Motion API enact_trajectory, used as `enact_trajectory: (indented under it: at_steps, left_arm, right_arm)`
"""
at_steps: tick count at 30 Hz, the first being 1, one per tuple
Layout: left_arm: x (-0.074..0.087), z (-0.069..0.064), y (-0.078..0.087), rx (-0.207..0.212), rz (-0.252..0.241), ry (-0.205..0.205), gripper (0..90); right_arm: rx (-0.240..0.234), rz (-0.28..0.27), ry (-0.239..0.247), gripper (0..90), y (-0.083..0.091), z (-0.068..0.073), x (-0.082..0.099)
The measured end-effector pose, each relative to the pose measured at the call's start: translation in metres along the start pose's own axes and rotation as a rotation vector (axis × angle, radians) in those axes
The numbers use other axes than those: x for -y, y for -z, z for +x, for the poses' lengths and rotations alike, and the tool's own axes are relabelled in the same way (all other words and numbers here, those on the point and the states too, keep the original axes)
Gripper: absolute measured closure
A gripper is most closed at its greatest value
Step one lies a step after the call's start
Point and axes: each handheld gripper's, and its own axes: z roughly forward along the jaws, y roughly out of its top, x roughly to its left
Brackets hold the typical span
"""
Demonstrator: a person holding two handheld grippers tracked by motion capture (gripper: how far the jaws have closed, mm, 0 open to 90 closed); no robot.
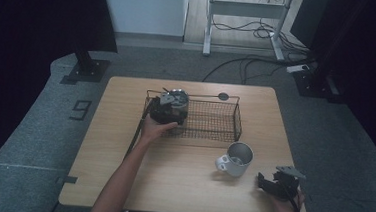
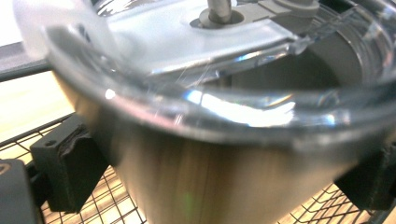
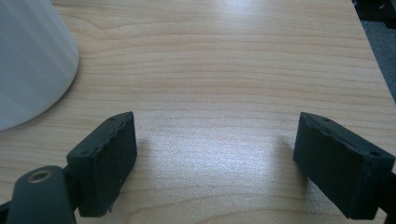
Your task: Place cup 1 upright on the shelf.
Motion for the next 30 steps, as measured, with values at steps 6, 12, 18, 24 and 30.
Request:
enact_trajectory:
  at_steps: [6, 12, 18, 24, 30]
  left_arm:
    - [0.0, 0.001, 0.001, 0.006, 0.005, 0.008, 4.0]
    - [0.001, 0.002, 0.002, 0.015, 0.003, 0.016, 3.5]
    - [-0.001, 0.002, 0.006, 0.031, -0.006, 0.018, 0.0]
    - [0.0, 0.002, 0.01, 0.033, -0.006, 0.017, 0.0]
    - [0.004, 0.004, 0.015, 0.039, -0.017, 0.025, 0.0]
  right_arm:
    - [0.0, 0.0, 0.0, 13.2, 0.0, 0.0, 0.0]
    - [0.0, 0.0, 0.0, 13.2, 0.0, 0.0, 0.0]
    - [0.0, 0.0, 0.0, 13.2, 0.0, 0.0, 0.0]
    - [0.0, 0.0, 0.0, 13.2, 0.0, 0.0, 0.0]
    - [-0.001, 0.001, -0.001, 13.2, 0.0, 0.0, 0.0]
